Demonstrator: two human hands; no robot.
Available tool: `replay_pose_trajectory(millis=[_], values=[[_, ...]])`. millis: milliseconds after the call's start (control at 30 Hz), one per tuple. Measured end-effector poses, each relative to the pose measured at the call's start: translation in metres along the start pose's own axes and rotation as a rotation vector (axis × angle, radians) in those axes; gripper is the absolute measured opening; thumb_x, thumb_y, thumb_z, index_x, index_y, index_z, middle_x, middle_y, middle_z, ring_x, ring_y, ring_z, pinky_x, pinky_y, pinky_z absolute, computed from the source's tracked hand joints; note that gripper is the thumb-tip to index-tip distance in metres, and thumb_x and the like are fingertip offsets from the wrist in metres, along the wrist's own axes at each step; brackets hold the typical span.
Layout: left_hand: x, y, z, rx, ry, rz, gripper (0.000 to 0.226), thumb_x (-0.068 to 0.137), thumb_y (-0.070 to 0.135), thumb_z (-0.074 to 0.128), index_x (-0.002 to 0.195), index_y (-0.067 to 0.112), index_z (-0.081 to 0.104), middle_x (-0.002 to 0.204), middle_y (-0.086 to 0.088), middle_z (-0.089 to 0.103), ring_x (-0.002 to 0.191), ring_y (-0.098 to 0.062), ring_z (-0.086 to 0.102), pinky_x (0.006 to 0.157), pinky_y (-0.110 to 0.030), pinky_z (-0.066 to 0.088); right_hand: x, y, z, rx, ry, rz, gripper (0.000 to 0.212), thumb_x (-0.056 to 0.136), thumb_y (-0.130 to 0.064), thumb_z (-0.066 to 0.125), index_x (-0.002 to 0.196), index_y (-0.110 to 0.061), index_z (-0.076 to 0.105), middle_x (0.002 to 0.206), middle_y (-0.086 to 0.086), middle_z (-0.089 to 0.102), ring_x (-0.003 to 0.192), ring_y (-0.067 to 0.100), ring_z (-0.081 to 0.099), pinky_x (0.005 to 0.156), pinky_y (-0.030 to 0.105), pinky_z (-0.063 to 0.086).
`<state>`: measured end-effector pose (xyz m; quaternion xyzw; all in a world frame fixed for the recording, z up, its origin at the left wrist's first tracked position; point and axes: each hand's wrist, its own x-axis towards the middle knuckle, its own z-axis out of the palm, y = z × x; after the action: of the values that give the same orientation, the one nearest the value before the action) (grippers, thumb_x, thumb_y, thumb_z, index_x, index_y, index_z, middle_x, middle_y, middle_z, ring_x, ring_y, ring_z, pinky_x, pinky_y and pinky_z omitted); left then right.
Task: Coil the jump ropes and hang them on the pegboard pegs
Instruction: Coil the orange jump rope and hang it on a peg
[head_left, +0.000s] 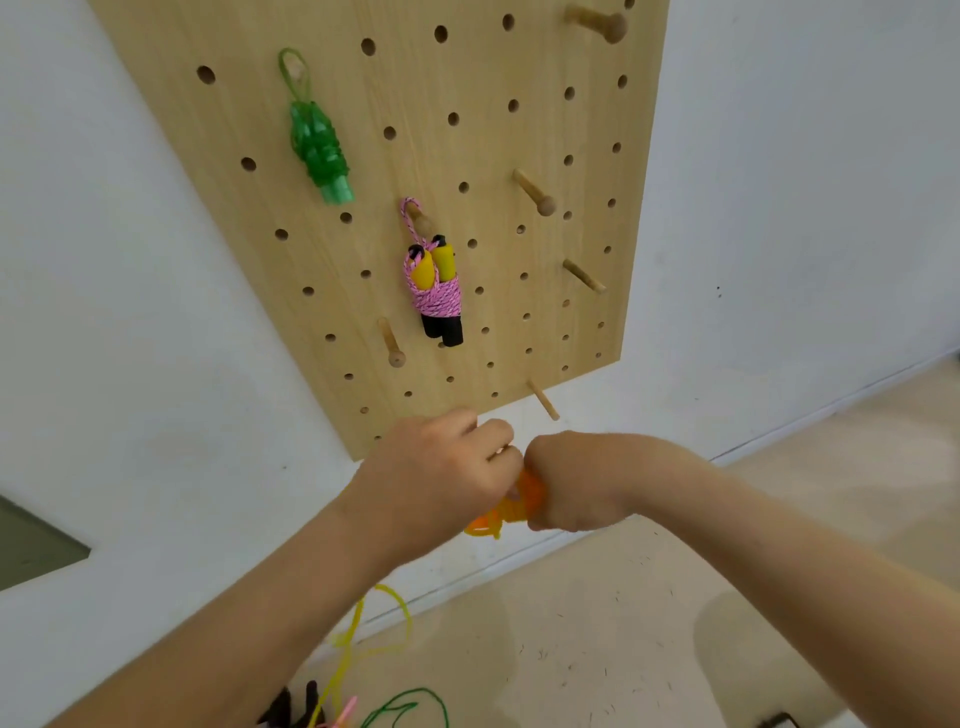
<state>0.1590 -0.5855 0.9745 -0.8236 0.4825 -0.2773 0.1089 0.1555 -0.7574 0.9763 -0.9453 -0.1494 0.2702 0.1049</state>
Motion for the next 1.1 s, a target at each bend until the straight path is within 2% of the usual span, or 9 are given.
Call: replay_pose_trajectory(millis=[100, 200, 367, 500, 667, 767, 867, 1000, 1100], values=[[0.013, -0.012, -0.014, -0.313, -0.2, -0.034, 0.019, 0.088, 0.039, 0.058, 0.092, 0.027, 0.073, 0.088, 0.01, 0.071, 0.071, -0.016, 0.063, 0.053, -0.032, 0.05, -0.012, -0.005, -0.005, -0.07, -0.111, -0.094, 0.03, 0.091, -0.03, 0.06, 0.066, -0.018, 0.048, 0.066, 0.001, 0.055, 0.066, 0.022, 0.054, 0.064, 0.033, 0.046], [0.017, -0.019, -0.022, -0.825, -0.343, -0.327, 0.021, 0.085, 0.037, 0.066, 0.104, 0.032, 0.074, 0.095, 0.012, 0.072, 0.087, -0.007, 0.063, 0.075, -0.036, 0.053, -0.026, -0.001, -0.019, 0.098, -0.147, -0.178, 0.025, 0.088, -0.028, 0.066, 0.067, -0.017, 0.056, 0.06, -0.005, 0.06, 0.06, 0.016, 0.054, 0.065, 0.036, 0.049], [0.017, -0.031, -0.022, -1.193, -0.197, -0.634, 0.008, 0.08, 0.022, 0.072, 0.078, 0.03, 0.074, 0.08, 0.007, 0.073, 0.078, -0.009, 0.067, 0.075, -0.035, 0.057, -0.045, 0.013, -0.038, 0.538, 0.081, -0.315, 0.03, 0.089, -0.037, 0.064, 0.078, -0.01, 0.069, 0.063, -0.006, 0.065, 0.052, 0.007, 0.048, 0.055, 0.022, 0.04], [0.018, -0.035, -0.019, -1.371, -0.208, -0.667, 0.01, 0.076, 0.036, 0.067, 0.079, 0.03, 0.075, 0.081, 0.004, 0.074, 0.079, -0.015, 0.069, 0.073, -0.037, 0.057, -0.042, 0.004, -0.023, 0.508, 0.441, -0.305, 0.056, 0.082, -0.061, 0.044, 0.068, -0.012, 0.066, 0.057, -0.001, 0.065, 0.051, 0.012, 0.055, 0.054, 0.027, 0.046], [0.015, -0.045, -0.014, -1.786, -0.332, -0.708, 0.016, 0.079, 0.033, 0.069, 0.076, 0.018, 0.072, 0.073, -0.003, 0.067, 0.067, -0.015, 0.064, 0.061, -0.029, 0.054, -0.039, 0.0, -0.012, 0.727, 0.67, -0.423, 0.047, 0.09, -0.045, 0.054, 0.049, -0.022, 0.052, 0.044, -0.004, 0.049, 0.042, 0.007, 0.044, 0.045, 0.02, 0.034], [0.015, -0.046, -0.007, -1.965, -0.384, -0.721, 0.063, 0.053, 0.046, 0.088, 0.095, 0.004, 0.07, 0.085, -0.015, 0.066, 0.075, -0.025, 0.064, 0.067, -0.034, 0.056, -0.039, -0.006, -0.012, 0.771, 0.694, -0.492, 0.049, 0.092, -0.042, 0.056, 0.051, -0.018, 0.046, 0.046, -0.007, 0.034, 0.043, 0.008, 0.032, 0.043, 0.023, 0.028], [0.013, -0.04, 0.005, -2.018, -0.249, -0.78, 0.052, 0.036, 0.05, 0.093, 0.075, 0.02, 0.076, 0.074, -0.004, 0.071, 0.065, -0.017, 0.069, 0.056, -0.028, 0.056, -0.04, -0.007, -0.013, 0.902, 0.689, -0.478, 0.045, 0.092, -0.035, 0.055, 0.054, -0.013, 0.051, 0.047, -0.006, 0.037, 0.039, 0.011, 0.035, 0.041, 0.021, 0.03], [0.004, -0.016, 0.026, -2.065, 0.07, -1.164, 0.01, 0.078, 0.004, 0.064, 0.085, 0.011, 0.067, 0.09, -0.017, 0.062, 0.064, -0.021, 0.06, 0.042, -0.021, 0.048, -0.031, -0.007, -0.012, 1.113, 0.731, -0.386, 0.044, 0.096, -0.023, 0.055, 0.068, 0.011, 0.053, 0.051, 0.003, 0.033, 0.04, 0.015, 0.031, 0.039, 0.019, 0.029], [0.004, 0.009, 0.024, -1.916, 0.121, -1.198, 0.013, 0.076, 0.015, 0.054, 0.068, 0.011, 0.064, 0.062, -0.011, 0.058, 0.05, -0.015, 0.05, 0.043, -0.021, 0.04, -0.021, -0.012, -0.005, 1.173, 0.794, -0.281, 0.043, 0.097, -0.021, 0.055, 0.066, 0.009, 0.053, 0.052, 0.007, 0.035, 0.04, 0.015, 0.032, 0.039, 0.02, 0.03]])
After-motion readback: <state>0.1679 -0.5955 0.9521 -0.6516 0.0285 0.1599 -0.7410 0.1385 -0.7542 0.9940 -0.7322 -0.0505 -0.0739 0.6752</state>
